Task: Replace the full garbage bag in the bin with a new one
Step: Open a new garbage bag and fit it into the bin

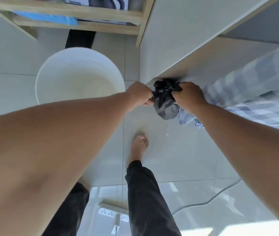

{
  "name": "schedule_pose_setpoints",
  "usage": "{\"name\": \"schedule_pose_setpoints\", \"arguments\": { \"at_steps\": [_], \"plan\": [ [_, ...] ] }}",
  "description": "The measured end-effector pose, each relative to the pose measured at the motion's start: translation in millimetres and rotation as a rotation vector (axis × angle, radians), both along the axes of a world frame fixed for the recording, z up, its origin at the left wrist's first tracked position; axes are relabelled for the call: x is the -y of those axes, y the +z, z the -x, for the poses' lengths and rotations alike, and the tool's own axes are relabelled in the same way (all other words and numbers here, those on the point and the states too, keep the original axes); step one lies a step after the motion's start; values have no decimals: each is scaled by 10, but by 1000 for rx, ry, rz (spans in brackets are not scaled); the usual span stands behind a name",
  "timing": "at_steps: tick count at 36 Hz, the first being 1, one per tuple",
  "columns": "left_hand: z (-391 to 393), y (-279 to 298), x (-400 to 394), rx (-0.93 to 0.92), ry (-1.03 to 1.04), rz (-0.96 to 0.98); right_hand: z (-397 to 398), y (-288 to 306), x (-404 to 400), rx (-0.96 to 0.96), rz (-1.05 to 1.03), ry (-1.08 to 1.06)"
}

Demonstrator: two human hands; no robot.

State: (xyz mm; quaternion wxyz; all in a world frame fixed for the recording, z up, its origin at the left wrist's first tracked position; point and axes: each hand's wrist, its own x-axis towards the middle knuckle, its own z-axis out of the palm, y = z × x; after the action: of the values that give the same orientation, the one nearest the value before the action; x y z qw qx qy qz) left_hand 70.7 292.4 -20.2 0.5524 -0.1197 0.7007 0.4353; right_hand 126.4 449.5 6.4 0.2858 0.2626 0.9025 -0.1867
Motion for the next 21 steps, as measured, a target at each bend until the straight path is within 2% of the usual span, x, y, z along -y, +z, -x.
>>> {"name": "schedule_pose_setpoints", "arguments": {
  "at_steps": [9, 14, 18, 21],
  "plan": [
    [142, -181, 138, -60, -92, 115, 91, -300, 130, 113, 43, -8],
    [164, -98, 217, -38, -39, 70, 90, -316, 306, 173, 72, -48],
    [266, 100, 311, 33, -17, -9, 166, -192, 473, 129, 160, -72],
    [430, 356, 454, 0, 31, 16, 278, 38, 610, 70, 188, -50]
  ]
}}
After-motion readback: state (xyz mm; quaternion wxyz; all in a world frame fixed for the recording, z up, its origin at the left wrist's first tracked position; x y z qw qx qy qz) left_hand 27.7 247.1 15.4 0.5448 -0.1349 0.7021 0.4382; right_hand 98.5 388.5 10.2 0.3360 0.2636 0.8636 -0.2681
